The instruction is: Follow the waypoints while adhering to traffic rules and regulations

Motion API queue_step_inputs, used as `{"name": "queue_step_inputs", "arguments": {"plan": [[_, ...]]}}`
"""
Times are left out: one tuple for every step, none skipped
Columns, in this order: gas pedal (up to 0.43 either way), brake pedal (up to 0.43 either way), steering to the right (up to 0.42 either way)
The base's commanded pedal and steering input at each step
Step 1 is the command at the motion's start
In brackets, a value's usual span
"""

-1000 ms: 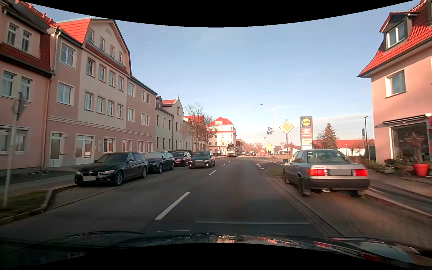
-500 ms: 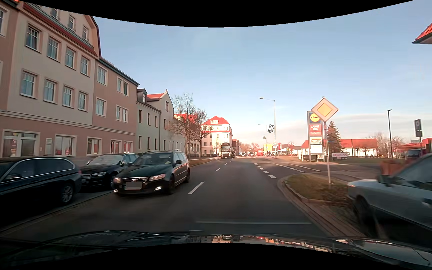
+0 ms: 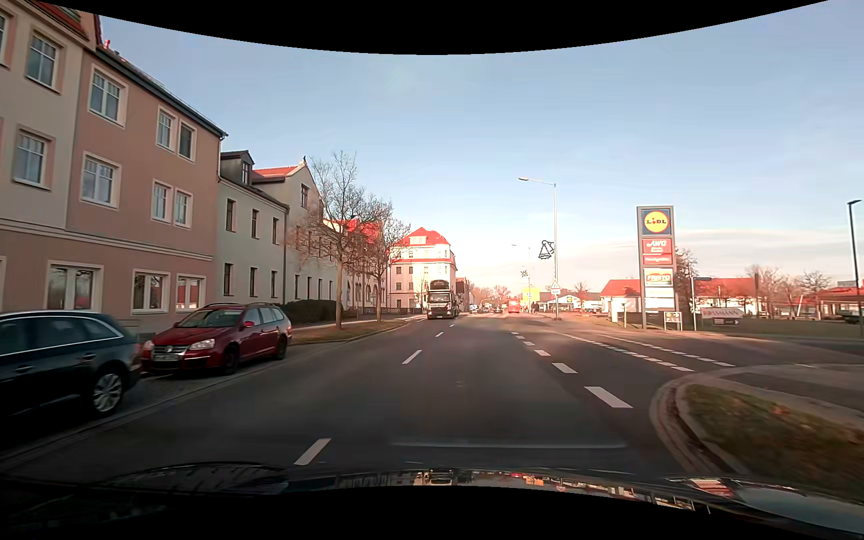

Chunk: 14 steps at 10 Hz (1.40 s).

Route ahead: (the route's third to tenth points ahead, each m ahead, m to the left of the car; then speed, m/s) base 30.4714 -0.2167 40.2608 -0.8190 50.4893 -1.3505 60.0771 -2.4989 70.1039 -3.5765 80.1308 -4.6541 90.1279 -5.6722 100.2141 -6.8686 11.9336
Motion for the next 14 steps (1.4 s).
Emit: {"name": "queue_step_inputs", "arguments": {"plan": [[0.13,0.0,0.015],[0.13,0.0,0.015],[0.13,0.0,0.014],[0.13,0.0,0.014],[0.13,0.0,0.012],[0.13,0.0,0.012],[0.13,0.0,0.012],[0.13,0.0,0.012],[0.13,0.0,0.012],[0.13,0.0,0.012],[0.13,0.0,0.012],[0.13,0.0,0.012],[0.138,0.0,0.013],[0.138,0.0,0.012]]}}
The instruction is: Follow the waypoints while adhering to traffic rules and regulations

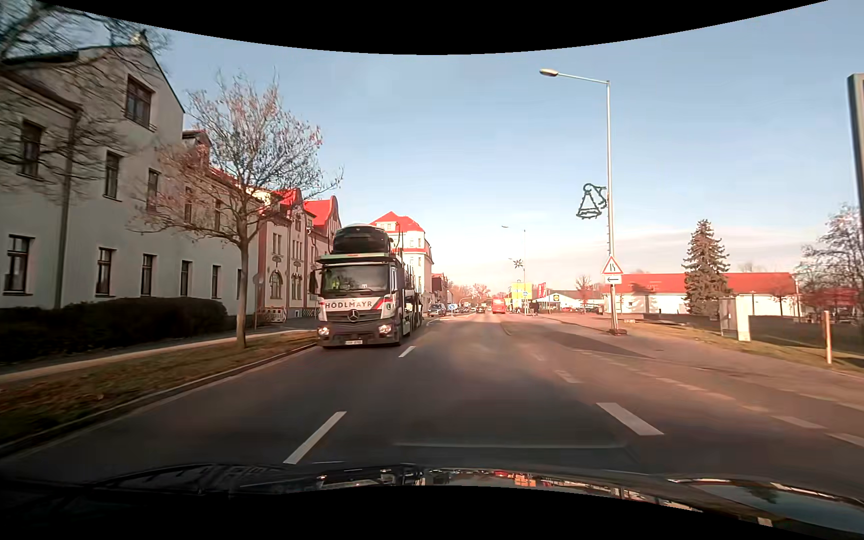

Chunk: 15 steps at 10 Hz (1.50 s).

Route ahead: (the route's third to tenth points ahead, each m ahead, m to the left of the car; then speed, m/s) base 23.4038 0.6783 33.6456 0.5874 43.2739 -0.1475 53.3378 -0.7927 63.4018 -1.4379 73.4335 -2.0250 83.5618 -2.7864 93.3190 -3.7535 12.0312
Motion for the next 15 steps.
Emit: {"name": "queue_step_inputs", "arguments": {"plan": [[0.138,0.0,0.012],[0.138,0.0,0.012],[0.138,0.0,0.012],[0.138,0.0,0.012],[0.138,0.0,0.012],[0.15,0.0,0.012],[0.15,0.0,0.012],[0.15,0.0,0.012],[0.15,0.0,0.012],[0.15,0.0,0.012],[0.15,0.0,0.012],[0.15,0.0,0.012],[0.15,0.0,0.012],[0.15,0.0,0.012],[0.15,0.0,0.012]]}}
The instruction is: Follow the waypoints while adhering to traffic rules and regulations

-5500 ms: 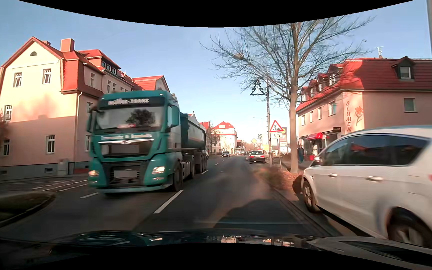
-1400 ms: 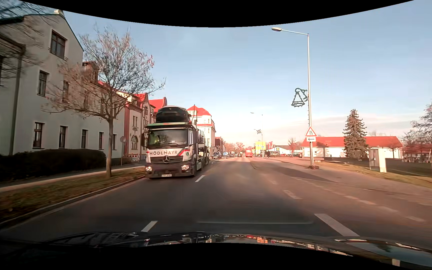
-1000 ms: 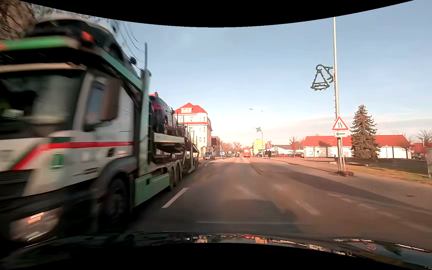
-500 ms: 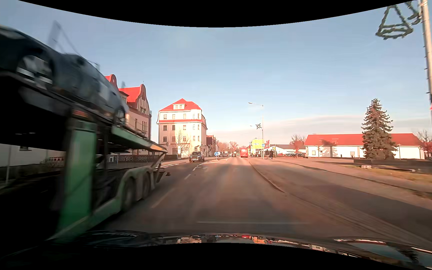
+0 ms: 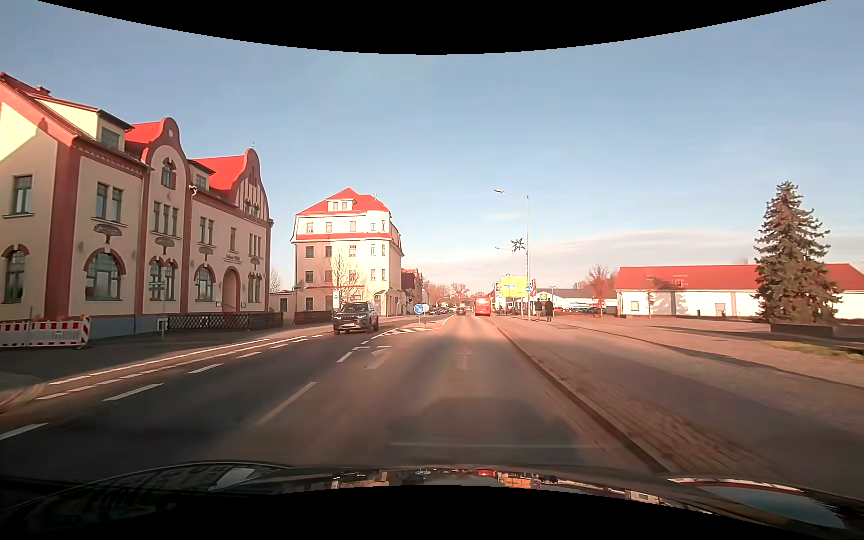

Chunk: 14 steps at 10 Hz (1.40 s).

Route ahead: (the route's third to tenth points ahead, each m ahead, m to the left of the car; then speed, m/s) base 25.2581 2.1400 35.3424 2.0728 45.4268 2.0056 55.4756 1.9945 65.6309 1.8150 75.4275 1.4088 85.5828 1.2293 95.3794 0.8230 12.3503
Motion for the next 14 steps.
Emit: {"name": "queue_step_inputs", "arguments": {"plan": [[0.15,0.0,0.012],[0.15,0.0,0.012],[0.15,0.0,0.012],[0.138,0.0,0.012],[0.13,0.0,0.012],[0.118,0.0,0.011],[0.118,0.0,0.009],[0.11,0.0,0.007],[0.11,0.0,0.007],[0.11,0.0,0.006],[0.11,0.0,0.005],[0.11,0.0,0.005],[0.11,0.0,0.003],[0.11,0.0,0.001]]}}
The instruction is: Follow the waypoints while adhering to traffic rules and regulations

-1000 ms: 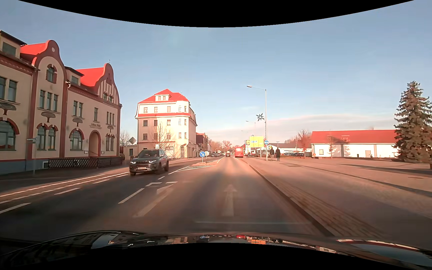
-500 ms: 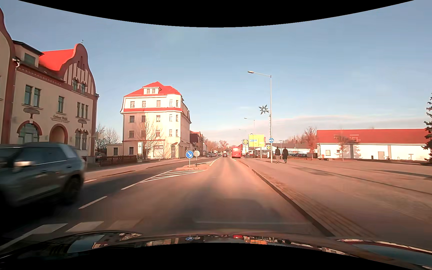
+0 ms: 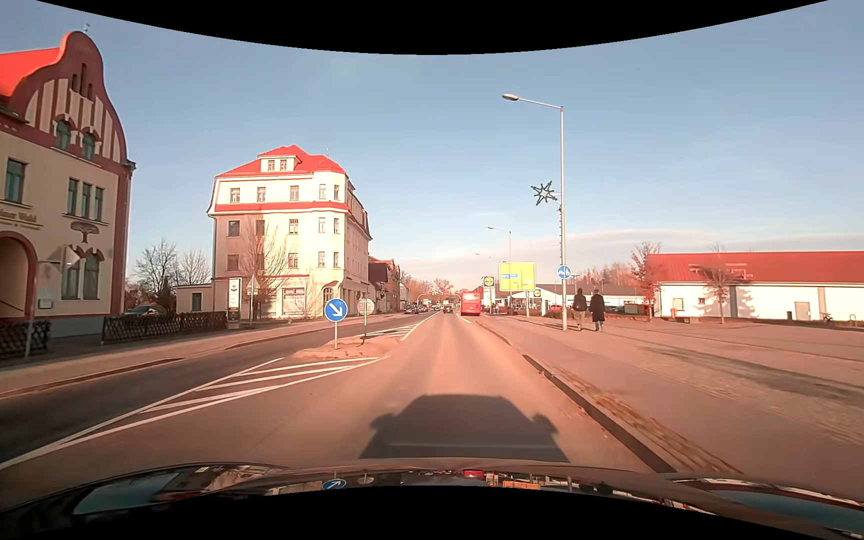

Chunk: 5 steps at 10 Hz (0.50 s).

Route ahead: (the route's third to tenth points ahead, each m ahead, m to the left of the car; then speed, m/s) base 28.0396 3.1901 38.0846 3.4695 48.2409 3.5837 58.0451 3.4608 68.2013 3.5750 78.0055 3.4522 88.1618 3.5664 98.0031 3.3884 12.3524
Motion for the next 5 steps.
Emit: {"name": "queue_step_inputs", "arguments": {"plan": [[0.11,0.0,-0.002],[0.11,0.0,-0.003],[0.11,0.0,-0.005],[0.11,0.0,-0.007],[0.11,0.0,-0.01]]}}
